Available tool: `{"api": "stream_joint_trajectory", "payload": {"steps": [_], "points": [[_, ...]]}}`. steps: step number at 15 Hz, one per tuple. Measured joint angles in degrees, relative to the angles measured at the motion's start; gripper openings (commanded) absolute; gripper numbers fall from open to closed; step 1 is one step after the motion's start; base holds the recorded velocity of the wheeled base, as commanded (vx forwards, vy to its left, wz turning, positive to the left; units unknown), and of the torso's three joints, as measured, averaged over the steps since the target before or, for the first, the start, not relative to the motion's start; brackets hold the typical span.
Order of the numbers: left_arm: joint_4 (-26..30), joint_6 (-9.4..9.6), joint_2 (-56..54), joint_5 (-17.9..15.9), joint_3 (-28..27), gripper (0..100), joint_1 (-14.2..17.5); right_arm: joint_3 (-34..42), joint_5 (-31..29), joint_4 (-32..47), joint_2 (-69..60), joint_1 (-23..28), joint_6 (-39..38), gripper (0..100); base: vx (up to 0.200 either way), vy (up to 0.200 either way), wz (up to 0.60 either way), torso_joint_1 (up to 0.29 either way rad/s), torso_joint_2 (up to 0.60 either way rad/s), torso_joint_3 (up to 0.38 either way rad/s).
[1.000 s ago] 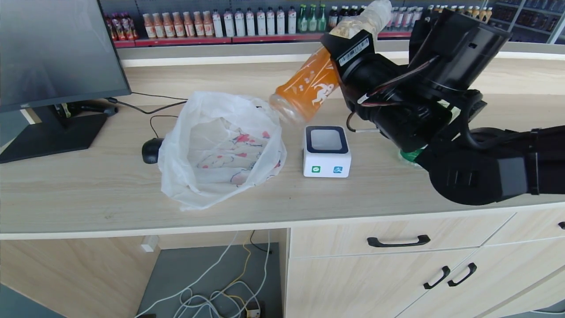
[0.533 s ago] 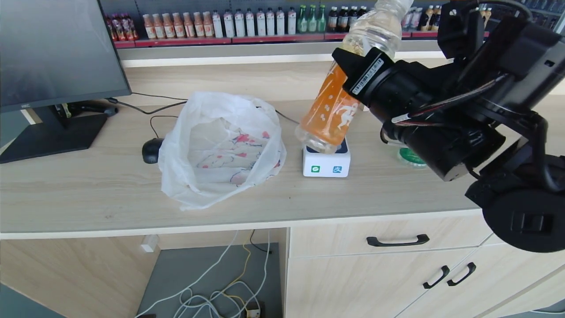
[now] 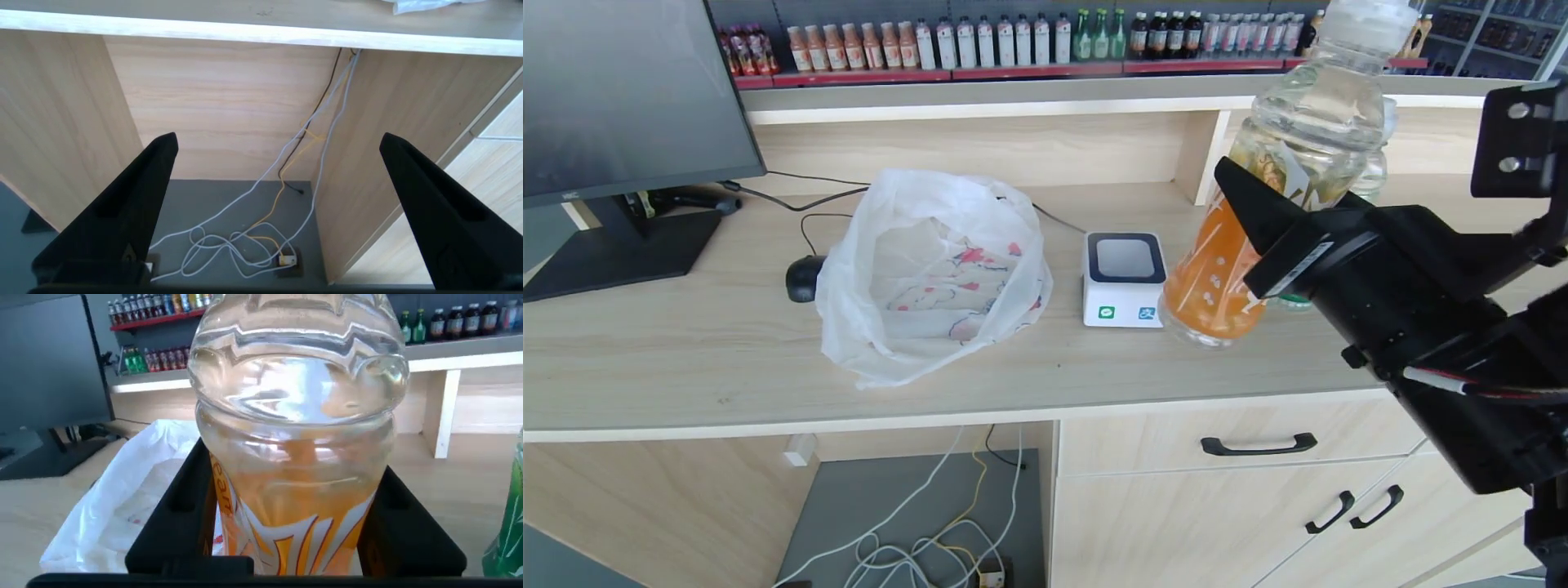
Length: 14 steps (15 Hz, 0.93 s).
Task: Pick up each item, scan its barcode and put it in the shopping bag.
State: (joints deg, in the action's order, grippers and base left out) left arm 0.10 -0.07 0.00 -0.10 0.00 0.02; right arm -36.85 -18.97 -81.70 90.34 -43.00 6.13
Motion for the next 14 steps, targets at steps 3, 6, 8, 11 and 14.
{"api": "stream_joint_trajectory", "payload": {"steps": [3, 6, 8, 11, 14], "points": [[0.0, 0.0, 0.0, 0.0, 0.0, 100, 0.0, 4.0, 0.5, -1.8, -0.4, 0.2, 0.9, 0, 0.0, 0.0, 0.0, 0.0, 0.0, 0.0], [0.0, 0.0, 0.0, 0.0, 0.0, 100, 0.0, 4.7, 1.9, -3.4, -0.2, 0.3, 0.4, 0, 0.0, 0.0, 0.0, 0.0, 0.0, 0.0], [0.0, -0.09, 0.0, 0.0, 0.0, 100, 0.0, 3.4, 3.1, -4.9, 0.9, 1.5, 0.4, 0, 0.0, 0.0, 0.0, 0.0, 0.0, 0.0], [0.0, -0.15, 0.0, 0.0, 0.0, 100, 0.0, 0.8, 3.0, -6.2, 2.1, 6.0, 0.6, 0, 0.0, 0.133, 0.0, 0.0, 0.0, 0.002], [0.0, -0.15, 0.0, 0.0, 0.0, 100, 0.0, -0.1, 3.1, -6.5, 2.1, 8.5, 0.5, 0, 0.0, 0.2, 0.0, 0.005, 0.0, 0.005]]}}
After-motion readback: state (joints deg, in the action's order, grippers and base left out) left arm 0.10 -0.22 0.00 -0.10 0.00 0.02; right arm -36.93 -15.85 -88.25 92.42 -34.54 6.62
